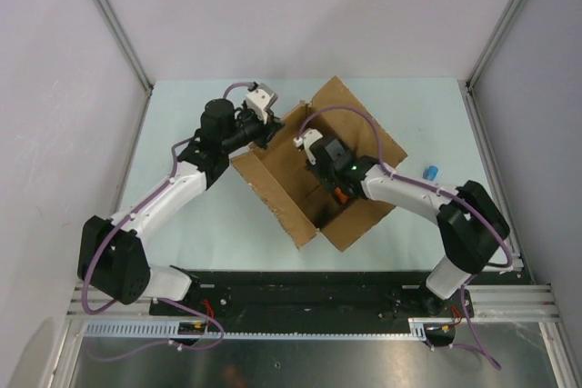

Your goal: Unpack the express box

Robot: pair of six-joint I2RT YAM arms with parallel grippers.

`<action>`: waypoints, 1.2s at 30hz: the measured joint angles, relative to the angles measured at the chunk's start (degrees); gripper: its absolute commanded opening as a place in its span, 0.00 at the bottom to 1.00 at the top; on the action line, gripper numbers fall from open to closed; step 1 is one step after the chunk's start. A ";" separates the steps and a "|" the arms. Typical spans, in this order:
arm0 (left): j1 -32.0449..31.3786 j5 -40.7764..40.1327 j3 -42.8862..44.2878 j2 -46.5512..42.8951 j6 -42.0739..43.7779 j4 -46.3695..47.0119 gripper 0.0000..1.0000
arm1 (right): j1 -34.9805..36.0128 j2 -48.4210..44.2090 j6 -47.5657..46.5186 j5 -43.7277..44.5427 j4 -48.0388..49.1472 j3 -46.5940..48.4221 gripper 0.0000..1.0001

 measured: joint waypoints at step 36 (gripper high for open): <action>11.54 -12.15 -2.80 3.69 -17.73 -9.25 0.00 | -30.97 -33.73 28.72 10.43 3.65 -0.07 0.27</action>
